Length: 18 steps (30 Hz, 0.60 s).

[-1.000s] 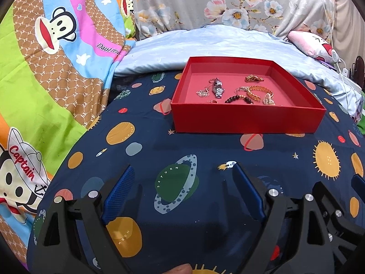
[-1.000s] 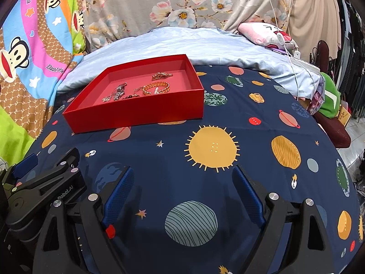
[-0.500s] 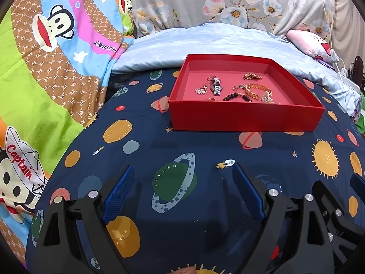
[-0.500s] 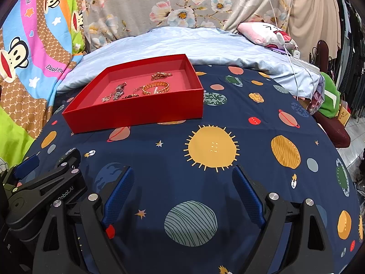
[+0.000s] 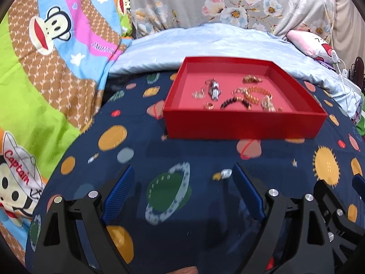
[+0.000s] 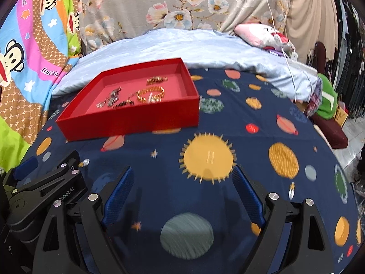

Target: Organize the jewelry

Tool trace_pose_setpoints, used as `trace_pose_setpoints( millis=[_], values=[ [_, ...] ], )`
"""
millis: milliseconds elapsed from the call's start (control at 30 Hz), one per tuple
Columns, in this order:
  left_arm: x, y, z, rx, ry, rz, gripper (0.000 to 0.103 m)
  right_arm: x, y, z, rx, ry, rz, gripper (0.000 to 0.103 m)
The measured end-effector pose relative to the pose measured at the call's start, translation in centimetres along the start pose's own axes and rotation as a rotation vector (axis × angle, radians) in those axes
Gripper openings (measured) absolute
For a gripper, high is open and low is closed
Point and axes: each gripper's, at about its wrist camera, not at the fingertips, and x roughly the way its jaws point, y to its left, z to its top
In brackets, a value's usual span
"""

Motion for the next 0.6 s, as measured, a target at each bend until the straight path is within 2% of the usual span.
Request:
trace_pose_setpoints(
  millis=[167,400,600],
  values=[
    [0.2,-0.8,0.9,0.037,-0.030,0.011,0.085,0.4,0.0,1.0,-0.013,-0.003,-0.026,0.086],
    [1.5,-0.1,0.9,0.001,0.024,-0.008,0.085,1.3,0.6,0.7,-0.021,0.023,-0.025,0.086],
    [1.3,0.2,0.8,-0.013,0.015,-0.001,0.085,1.1,0.9,0.6,-0.031,0.009,-0.041,0.086]
  ],
)
